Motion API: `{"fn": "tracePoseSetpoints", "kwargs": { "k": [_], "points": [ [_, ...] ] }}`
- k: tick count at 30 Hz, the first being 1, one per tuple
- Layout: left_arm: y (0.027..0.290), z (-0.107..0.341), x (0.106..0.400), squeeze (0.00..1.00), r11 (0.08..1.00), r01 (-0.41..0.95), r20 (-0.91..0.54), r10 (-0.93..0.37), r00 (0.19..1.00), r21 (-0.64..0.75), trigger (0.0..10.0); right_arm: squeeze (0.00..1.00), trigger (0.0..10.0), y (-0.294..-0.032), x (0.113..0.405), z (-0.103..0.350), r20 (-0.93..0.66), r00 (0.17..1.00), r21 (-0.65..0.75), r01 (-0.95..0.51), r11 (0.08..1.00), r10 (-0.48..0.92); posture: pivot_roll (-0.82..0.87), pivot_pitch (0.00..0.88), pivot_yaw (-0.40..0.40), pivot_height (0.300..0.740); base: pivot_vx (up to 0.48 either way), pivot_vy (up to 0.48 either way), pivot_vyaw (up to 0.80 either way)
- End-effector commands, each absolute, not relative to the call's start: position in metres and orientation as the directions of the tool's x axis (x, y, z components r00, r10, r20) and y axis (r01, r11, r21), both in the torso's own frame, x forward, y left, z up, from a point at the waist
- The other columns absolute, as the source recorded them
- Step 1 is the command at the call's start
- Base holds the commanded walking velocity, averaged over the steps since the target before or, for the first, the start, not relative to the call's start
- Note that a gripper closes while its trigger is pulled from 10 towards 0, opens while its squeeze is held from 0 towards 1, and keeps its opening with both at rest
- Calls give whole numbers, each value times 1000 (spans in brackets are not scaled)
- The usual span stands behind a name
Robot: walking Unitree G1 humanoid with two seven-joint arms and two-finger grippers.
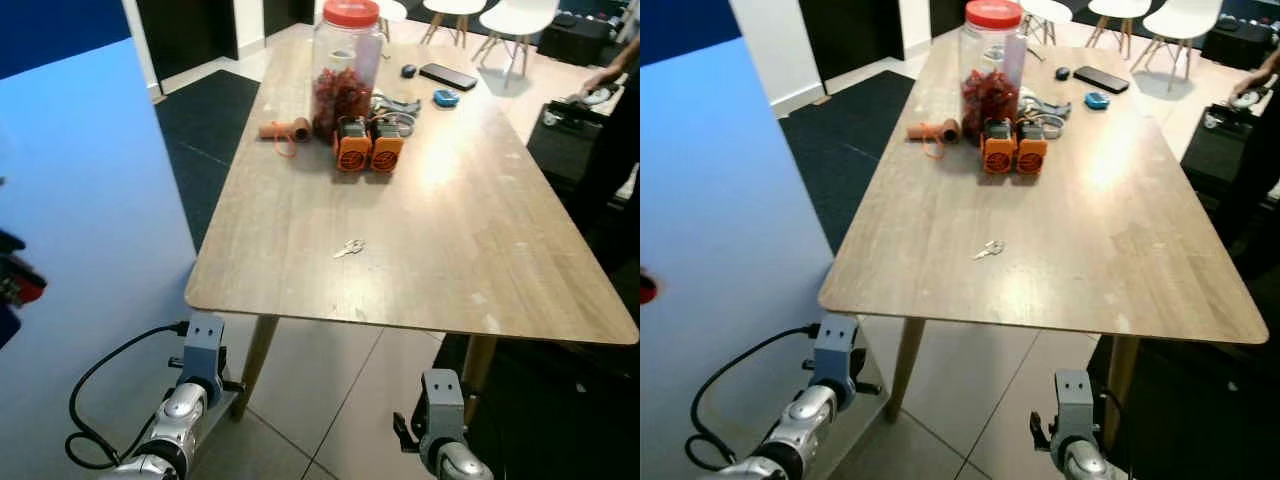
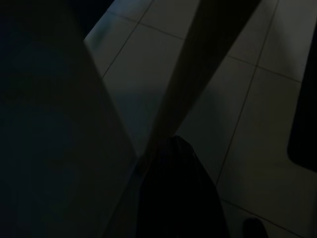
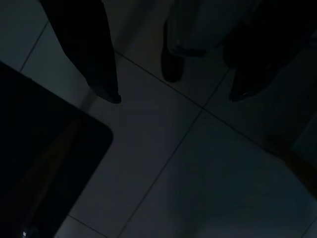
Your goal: Hang keys on a hook
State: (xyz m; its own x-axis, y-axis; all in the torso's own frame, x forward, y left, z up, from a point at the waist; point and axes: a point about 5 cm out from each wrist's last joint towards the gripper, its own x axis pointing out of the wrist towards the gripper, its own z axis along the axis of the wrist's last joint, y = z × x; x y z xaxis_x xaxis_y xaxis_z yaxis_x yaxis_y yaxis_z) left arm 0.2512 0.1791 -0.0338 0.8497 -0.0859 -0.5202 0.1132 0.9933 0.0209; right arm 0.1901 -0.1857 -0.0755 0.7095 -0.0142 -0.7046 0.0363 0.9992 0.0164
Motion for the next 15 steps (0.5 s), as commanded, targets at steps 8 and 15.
{"fn": "tracePoseSetpoints", "kwargs": {
  "k": [8, 15],
  "points": [
    [178, -34, 250, 0, 986, 161, -518, -119, 847, 37, 10000, 0, 10000, -188, 184, -78, -722, 691, 8, 46, 999, -26, 43, 9, -14, 740, 0, -98, 0],
    [177, -35, 249, 0, 987, 157, -524, -121, 843, 24, 10000, 0, 10000, -187, 184, -79, -722, 691, 9, 46, 999, -26, 42, 9, -13, 740, 0, -343, 0]
  ]
}}
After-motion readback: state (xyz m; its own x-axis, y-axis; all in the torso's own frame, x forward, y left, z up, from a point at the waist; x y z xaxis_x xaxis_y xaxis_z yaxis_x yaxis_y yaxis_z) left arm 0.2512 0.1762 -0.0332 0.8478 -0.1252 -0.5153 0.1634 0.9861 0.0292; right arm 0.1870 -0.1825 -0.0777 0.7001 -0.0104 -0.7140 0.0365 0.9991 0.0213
